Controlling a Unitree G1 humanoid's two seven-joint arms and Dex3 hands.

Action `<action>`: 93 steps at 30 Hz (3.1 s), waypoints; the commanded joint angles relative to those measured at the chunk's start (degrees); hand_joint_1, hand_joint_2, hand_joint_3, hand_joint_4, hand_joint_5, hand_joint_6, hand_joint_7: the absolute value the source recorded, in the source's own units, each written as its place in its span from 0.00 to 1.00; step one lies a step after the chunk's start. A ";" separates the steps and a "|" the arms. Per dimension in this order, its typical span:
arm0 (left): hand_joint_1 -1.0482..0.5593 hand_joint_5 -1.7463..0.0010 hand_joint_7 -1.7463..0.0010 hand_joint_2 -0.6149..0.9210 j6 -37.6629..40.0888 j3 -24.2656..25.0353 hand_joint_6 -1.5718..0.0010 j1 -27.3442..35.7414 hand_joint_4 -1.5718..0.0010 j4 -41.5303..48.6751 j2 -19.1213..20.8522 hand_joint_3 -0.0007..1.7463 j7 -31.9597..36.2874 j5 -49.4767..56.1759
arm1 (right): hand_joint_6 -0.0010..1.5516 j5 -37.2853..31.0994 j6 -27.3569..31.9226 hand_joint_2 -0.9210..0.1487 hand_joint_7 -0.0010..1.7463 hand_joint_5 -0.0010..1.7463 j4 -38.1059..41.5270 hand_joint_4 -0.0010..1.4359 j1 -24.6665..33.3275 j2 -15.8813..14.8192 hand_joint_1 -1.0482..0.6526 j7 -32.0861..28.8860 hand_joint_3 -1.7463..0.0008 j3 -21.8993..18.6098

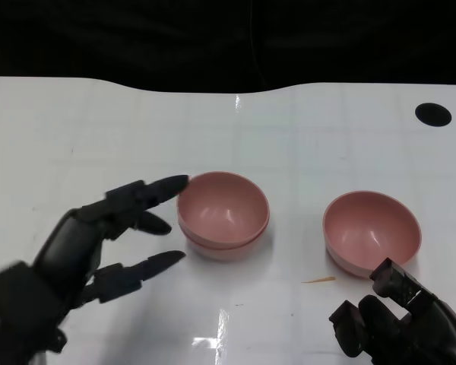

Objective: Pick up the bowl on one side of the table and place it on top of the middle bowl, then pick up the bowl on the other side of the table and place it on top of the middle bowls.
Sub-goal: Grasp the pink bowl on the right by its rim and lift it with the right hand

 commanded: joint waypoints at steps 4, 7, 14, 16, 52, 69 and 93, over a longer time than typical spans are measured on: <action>0.53 0.04 0.96 0.99 19.32 11.43 0.64 5.98 1.00 -11.28 1.73 0.16 -5.67 -26.06 | 0.49 0.43 -0.77 0.37 0.85 1.00 1.21 0.56 -0.60 -1.46 0.59 1.56 0.36 -1.61; 0.69 0.00 0.62 0.88 24.60 15.67 0.79 9.10 0.95 -12.30 1.31 0.68 -7.67 -33.67 | 0.49 0.27 -0.81 0.36 0.84 1.00 1.95 0.56 -1.17 -1.67 0.59 1.96 0.36 -1.84; 0.71 0.00 0.21 0.89 30.18 19.11 0.98 9.79 0.92 -13.58 0.26 0.76 -8.09 -35.40 | 0.49 -0.28 -1.67 0.37 0.85 1.00 2.46 0.56 -1.29 -1.58 0.59 2.60 0.35 -1.80; 0.71 0.00 0.21 0.89 30.88 19.56 0.98 9.69 0.92 -13.73 -0.20 0.76 -8.26 -35.15 | 0.49 -0.28 -1.71 0.37 0.85 1.00 2.48 0.56 -1.29 -1.58 0.59 2.61 0.35 -1.79; 0.80 0.00 0.00 1.00 34.63 21.33 0.48 8.99 0.33 -10.72 -4.81 0.82 -10.82 -23.21 | 0.62 -20.36 -29.10 0.38 0.69 0.90 2.93 0.67 -2.09 3.80 0.58 -1.75 0.44 -0.35; 0.82 0.00 0.00 1.00 35.80 22.46 0.46 8.37 0.29 -11.68 -4.75 0.83 -12.26 -22.05 | 0.26 -80.25 -48.89 0.00 0.00 0.00 4.60 0.16 -4.31 -7.35 0.03 -23.64 0.68 0.77; 0.82 0.00 0.00 1.00 38.57 23.55 0.53 7.98 0.36 -13.61 -6.57 0.81 -9.00 -22.63 | 0.22 -97.65 -36.20 0.00 0.01 0.01 11.66 0.14 -14.02 -19.88 0.02 -27.59 0.82 14.84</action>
